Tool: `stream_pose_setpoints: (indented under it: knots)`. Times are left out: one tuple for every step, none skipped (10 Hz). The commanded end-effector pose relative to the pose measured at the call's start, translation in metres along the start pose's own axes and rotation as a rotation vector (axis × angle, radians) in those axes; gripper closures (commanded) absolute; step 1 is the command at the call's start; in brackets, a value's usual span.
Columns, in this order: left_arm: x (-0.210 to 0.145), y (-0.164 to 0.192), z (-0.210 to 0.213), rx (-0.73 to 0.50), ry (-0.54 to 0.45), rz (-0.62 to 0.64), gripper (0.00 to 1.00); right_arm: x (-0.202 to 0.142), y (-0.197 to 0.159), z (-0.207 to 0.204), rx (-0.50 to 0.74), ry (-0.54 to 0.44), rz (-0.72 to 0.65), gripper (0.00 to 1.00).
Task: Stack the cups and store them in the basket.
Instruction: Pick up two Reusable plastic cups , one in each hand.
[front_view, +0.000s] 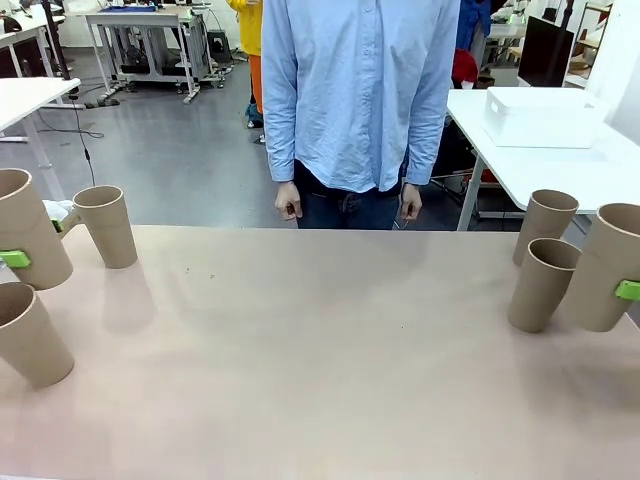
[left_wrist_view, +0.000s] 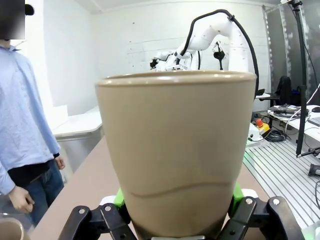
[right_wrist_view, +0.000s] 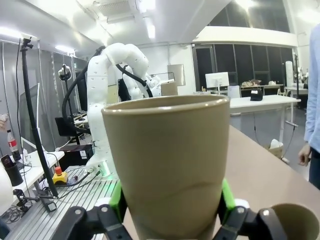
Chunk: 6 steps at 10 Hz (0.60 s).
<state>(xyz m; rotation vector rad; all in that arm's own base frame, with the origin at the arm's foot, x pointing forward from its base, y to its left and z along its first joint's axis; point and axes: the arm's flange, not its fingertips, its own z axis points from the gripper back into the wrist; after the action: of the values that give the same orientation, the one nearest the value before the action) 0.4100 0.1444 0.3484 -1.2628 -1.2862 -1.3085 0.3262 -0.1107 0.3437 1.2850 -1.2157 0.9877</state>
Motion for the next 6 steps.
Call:
stream_pose_setpoints:
  knots:
    - [0.023, 0.003, -0.040, -0.012, 0.018, -0.026, 0.17, 0.027, 0.012, -0.022, -0.020, -0.030, 0.041, 0.13]
    - [0.030, 0.006, -0.053, -0.018, 0.017, -0.030, 0.17, 0.035, 0.017, -0.028, -0.027, -0.019, 0.049, 0.13]
    - [0.039, 0.007, -0.066, -0.015, 0.023, -0.043, 0.17, 0.043, 0.021, -0.038, -0.027, -0.010, 0.050, 0.13]
    - [0.048, 0.004, -0.076, -0.027, 0.020, -0.051, 0.17, 0.052, 0.026, -0.046, -0.025, -0.004, 0.060, 0.13]
    - [0.053, -0.007, -0.089, -0.034, 0.012, -0.040, 0.17, 0.057, 0.032, -0.059, -0.018, 0.002, 0.059, 0.13]
    - [0.055, -0.018, -0.105, -0.031, 0.019, -0.020, 0.17, 0.062, 0.036, -0.073, -0.017, 0.008, 0.056, 0.13]
